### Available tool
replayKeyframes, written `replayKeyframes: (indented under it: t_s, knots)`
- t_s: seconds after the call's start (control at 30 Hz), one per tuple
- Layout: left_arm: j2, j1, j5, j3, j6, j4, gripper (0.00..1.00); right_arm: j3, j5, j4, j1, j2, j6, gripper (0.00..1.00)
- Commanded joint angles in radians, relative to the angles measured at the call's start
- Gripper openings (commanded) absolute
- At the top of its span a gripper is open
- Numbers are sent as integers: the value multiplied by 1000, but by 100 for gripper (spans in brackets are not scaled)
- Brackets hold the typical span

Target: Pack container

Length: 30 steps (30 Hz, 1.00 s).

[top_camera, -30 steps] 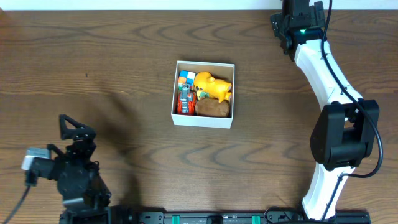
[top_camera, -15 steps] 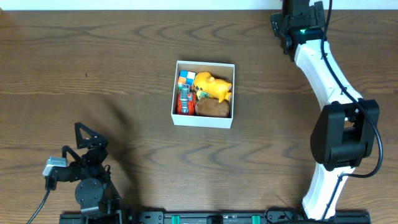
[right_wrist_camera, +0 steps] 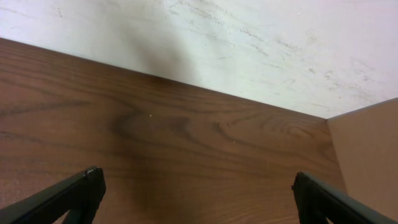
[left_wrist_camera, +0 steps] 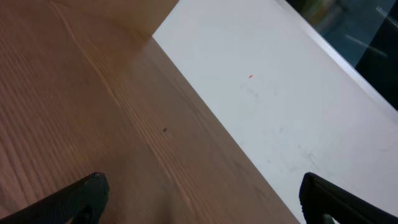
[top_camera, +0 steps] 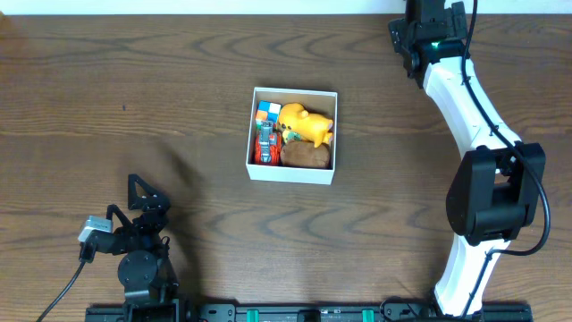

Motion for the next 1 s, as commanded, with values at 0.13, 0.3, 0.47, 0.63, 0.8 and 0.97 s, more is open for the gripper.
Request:
replayKeyframes:
  t_s: [0.13,0.3,0.47,0.63,0.8,0.97]
  knots:
    - [-8,-6,30,-22,3,-40,98,13,14,-1,-2,-39,17,99]
    - [-8,-6,90,-22,185,-33,98,13,14,-1,-2,-39,17,99]
    - [-8,-6,241,-22,600,-37,98,13,14,-1,-2,-39,17,99]
    - [-8,-6,240,-22,591,-33,98,13,14,-1,-2,-39,17,99]
    - [-4,-6,240,-22,591,-59,98,13,14,-1,-2,-39,17,99]
    - [-4,-6,240,-22,591,-59,98,13,14,-1,-2,-39,17,99]
